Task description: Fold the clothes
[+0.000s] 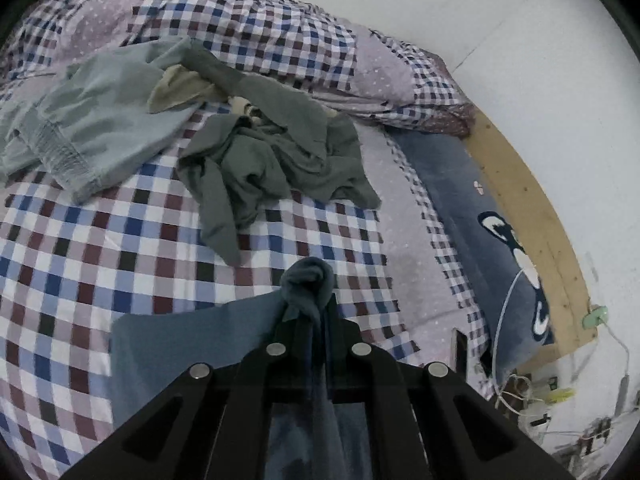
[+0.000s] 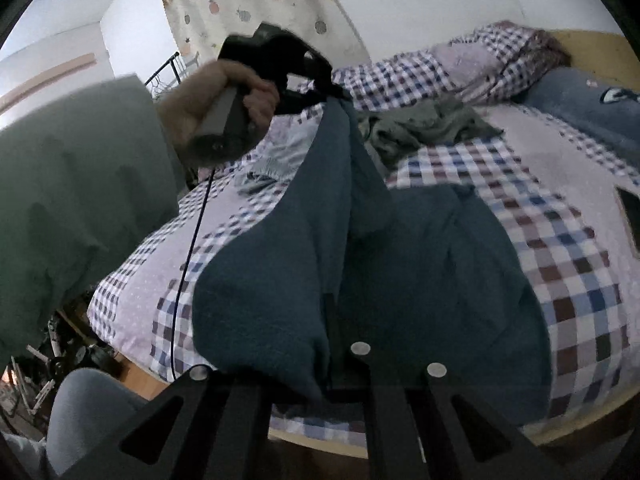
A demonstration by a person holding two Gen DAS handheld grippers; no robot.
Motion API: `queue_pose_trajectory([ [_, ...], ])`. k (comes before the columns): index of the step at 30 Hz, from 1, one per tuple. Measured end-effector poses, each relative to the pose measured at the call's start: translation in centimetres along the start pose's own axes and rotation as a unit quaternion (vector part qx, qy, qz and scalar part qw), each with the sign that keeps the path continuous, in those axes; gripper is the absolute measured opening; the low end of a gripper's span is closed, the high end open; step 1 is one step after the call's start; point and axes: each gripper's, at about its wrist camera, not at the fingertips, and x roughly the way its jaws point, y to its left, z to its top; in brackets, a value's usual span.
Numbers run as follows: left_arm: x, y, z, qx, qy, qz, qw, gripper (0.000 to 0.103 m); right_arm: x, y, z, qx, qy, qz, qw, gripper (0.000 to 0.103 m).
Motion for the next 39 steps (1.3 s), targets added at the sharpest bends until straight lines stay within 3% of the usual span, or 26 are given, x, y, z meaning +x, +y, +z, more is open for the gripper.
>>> queue_pose_trajectory([
  [9, -12.2, 9.3, -0.4, -0.046, -0.069, 0.023, 0.9963, 0.002, 1.9, 2.1, -0.7, -0.055, 0.017, 0.067, 0.996, 0.006],
  [13, -17.3, 17.5, -1.0, -0.093, -0.084, 0.071, 0.9895, 0.002, 3.5, 8.1, -0.9, -0.119, 0.019, 0.117, 0.986, 0.006],
  [16, -18.3, 24.9, -1.7, -0.125, -0.072, 0.114, 0.9829, 0.002, 5.9, 14.7, -2.1, -0.179, 0.038, 0.159, 0.97, 0.006],
  [18, -17.4, 29.5, -2.3, -0.148, -0.053, 0.116, 0.9806, 0.002, 7.8, 19.1, -3.4, -0.215, 0.063, 0.188, 0.956, 0.006],
  [22, -13.7, 34.1, -3.4, -0.142, -0.004, 0.126, 0.9818, 0.002, 10.3, 25.6, -6.2, -0.273, 0.122, 0.256, 0.919, 0.008],
  [24, -12.4, 35.4, -3.7, -0.14, 0.006, 0.119, 0.9829, 0.003, 10.7, 27.9, -7.3, -0.299, 0.145, 0.289, 0.897, 0.019],
  [25, -11.9, 35.8, -3.7, -0.141, 0.009, 0.113, 0.9836, 0.003, 10.5, 28.2, -7.8, -0.308, 0.153, 0.304, 0.889, 0.039],
  [26, -11.5, 36.2, -3.7, -0.141, 0.011, 0.106, 0.9843, 0.003, 10.6, 28.3, -8.1, -0.314, 0.161, 0.313, 0.882, 0.047],
  [28, -10.9, 36.8, -3.8, -0.138, 0.016, 0.093, 0.9859, 0.003, 10.9, 27.5, -7.9, -0.323, 0.173, 0.323, 0.873, 0.046],
  [30, -10.6, 36.8, -3.9, -0.131, 0.018, 0.086, 0.9876, 0.003, 11.9, 25.3, -6.1, -0.32, 0.159, 0.294, 0.886, 0.046],
  [34, -10.0, 37.1, -3.7, -0.12, 0.024, 0.07, 0.99, 0.003, 16.5, 17.1, 0.8, -0.218, 0.131, 0.178, 0.95, 0.047],
  [36, -9.9, 37.5, -3.7, -0.119, 0.03, 0.062, 0.9905, 0.005, 18.5, 13.6, 3.6, -0.172, 0.127, 0.137, 0.967, 0.048],
  [39, -10.9, 38.4, -4.2, -0.138, 0.024, 0.048, 0.989, 0.015, 20.8, 10.8, 6.4, -0.141, 0.132, 0.117, 0.974, 0.048],
])
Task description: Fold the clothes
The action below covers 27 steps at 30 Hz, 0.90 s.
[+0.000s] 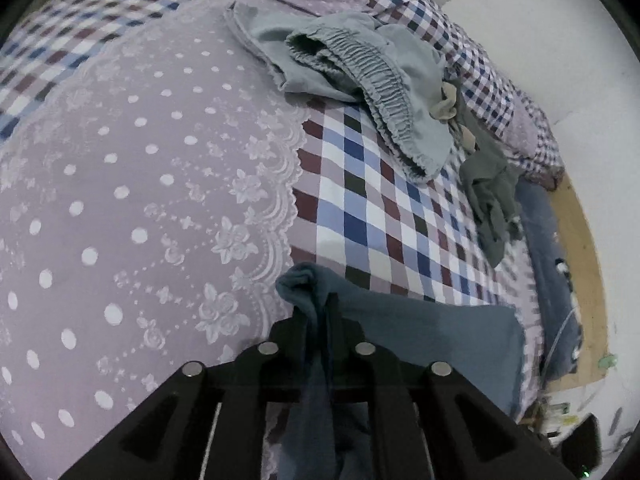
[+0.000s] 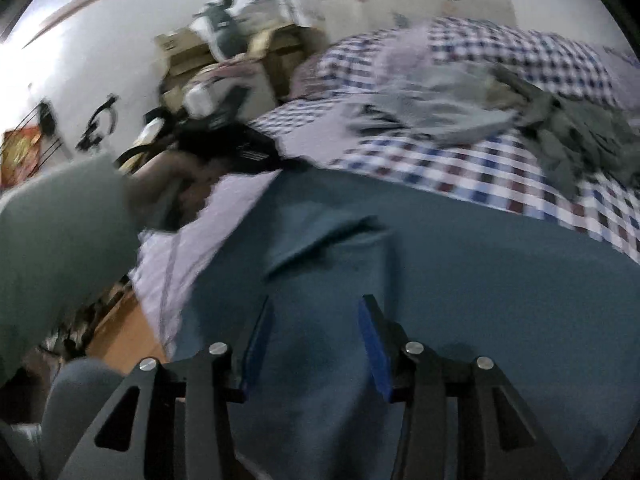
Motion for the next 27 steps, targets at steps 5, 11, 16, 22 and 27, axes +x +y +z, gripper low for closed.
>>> queue_pose_trajectory([
  [5, -5.3, 2.5, -2.4, -0.041, -0.062, -0.019, 0.9971, 0.048, 2.4, -2.4, 0.2, 0.032, 0.034, 0.005, 0.999, 0.048],
  [11, -8.4, 4.3, -9.3, -0.057, -0.072, -0.046, 0.9947, 0.051, 4.5, -2.9, -0.5, 0.031, 0.05, 0.004, 0.998, 0.047],
  [16, -8.2, 0.7, -15.4, -0.029, -0.057, -0.099, 0.993, 0.051, 4.4, -2.2, -0.2, 0.035, 0.044, 0.026, 0.998, 0.002],
  [22, -7.8, -0.5, -20.6, -0.105, -0.086, -0.209, 0.9685, 0.051, 0.7, 3.6, -0.1, -0.043, -0.005, 0.078, 0.996, 0.002],
  [27, -5.8, 3.1, -24.3, -0.227, -0.095, -0.296, 0.9229, 0.051, 0.0, 10.0, -2.1, -0.139, 0.004, 0.091, 0.986, 0.002],
])
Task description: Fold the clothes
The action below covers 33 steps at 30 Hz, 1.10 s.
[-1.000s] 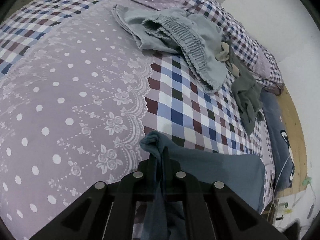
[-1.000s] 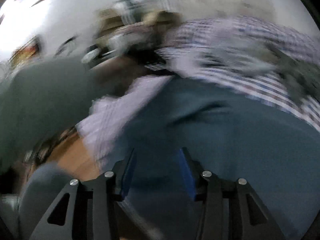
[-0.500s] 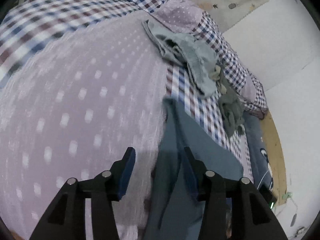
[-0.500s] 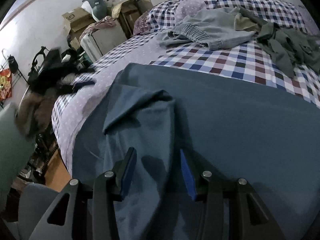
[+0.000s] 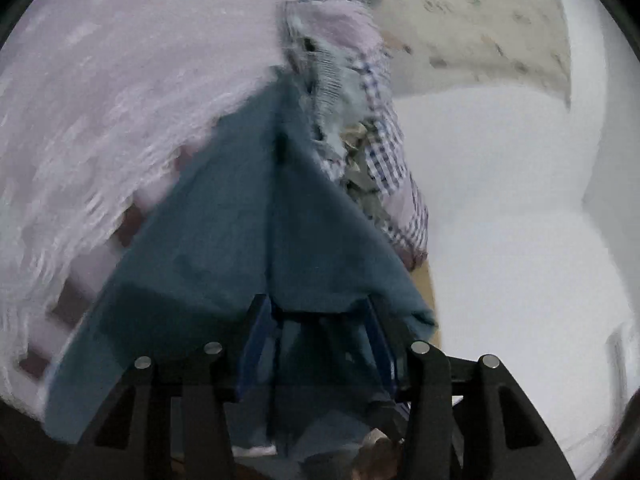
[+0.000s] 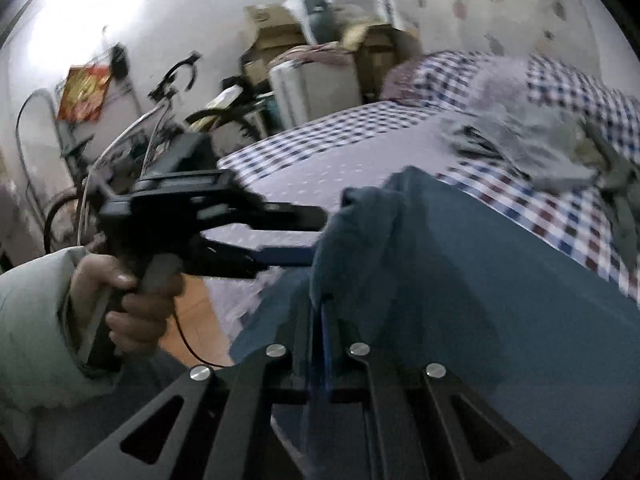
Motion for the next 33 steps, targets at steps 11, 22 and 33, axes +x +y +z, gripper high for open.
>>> queue_pose_trajectory([
  [11, -5.6, 1.8, 0.0, -0.03, -0.119, 0.028, 0.992, 0.061, 3.5, 5.9, -2.1, -0.056, 0.035, -0.017, 0.998, 0.005],
  [22, -5.0, 2.1, -1.5, 0.034, -0.057, 0.224, 0.9724, 0.061, 5.6, 5.9, -5.3, -0.03, 0.069, -0.013, 0.997, 0.046],
  [33, -1.8, 1.3, -5.1, 0.099, 0.061, 0.274, 0.9548, 0.007, 0.4, 0.8, -5.4, 0.06, 0.043, -0.04, 0.996, 0.046],
])
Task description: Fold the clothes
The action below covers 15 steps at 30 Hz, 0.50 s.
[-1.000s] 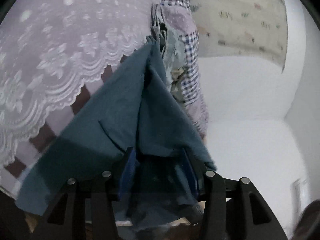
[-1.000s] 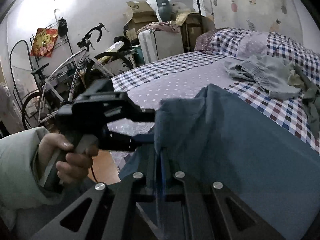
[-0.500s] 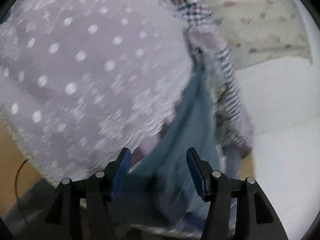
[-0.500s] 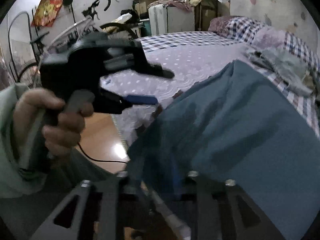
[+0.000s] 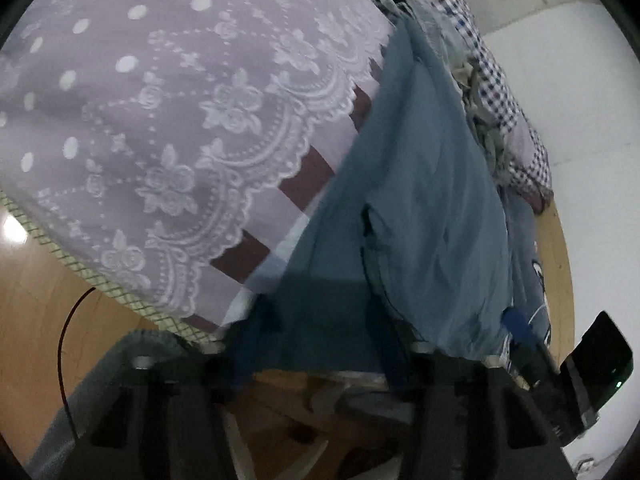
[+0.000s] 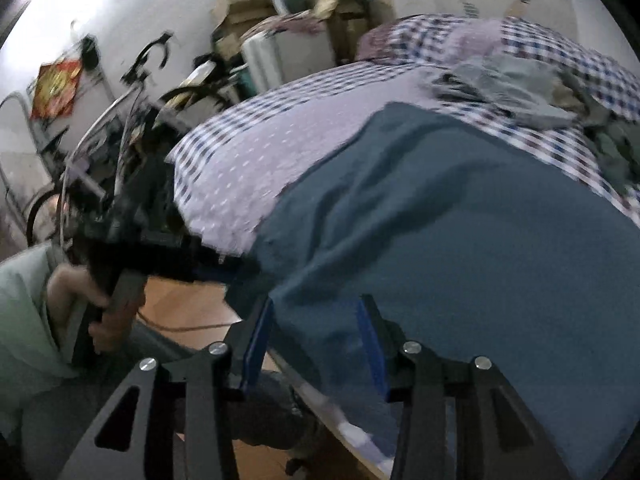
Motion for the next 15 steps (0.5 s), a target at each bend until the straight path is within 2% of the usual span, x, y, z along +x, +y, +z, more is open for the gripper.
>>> queue_pose_trajectory([
  [1, -0.3, 0.0, -0.2, -0.005, -0.006, -0.005, 1.0, 0.003, -0.5, -0.4, 0.0, 0.007, -0.005, -0.003, 1.0, 0.047],
  [6, -1.6, 0.1, 0.5, -0.015, -0.033, -0.065, 0.9972, 0.003, -1.5, 0.7, -0.3, -0.011, -0.012, -0.02, 1.0, 0.049],
  [9, -2.4, -0.2, 0.1, -0.016, -0.038, -0.095, 0.9946, 0.003, -0.9, 3.3, -0.9, -0.052, -0.007, -0.028, 0.998, 0.05],
  [12, -3.3, -0.4, -0.3, -0.017, -0.041, -0.126, 0.991, 0.003, 0.4, 6.8, -1.9, -0.113, -0.008, -0.054, 0.992, 0.057],
  [15, -3.9, -0.7, 0.5, -0.024, -0.044, -0.16, 0.9858, 0.003, 1.6, 10.5, -2.9, -0.188, -0.021, -0.083, 0.978, 0.068],
])
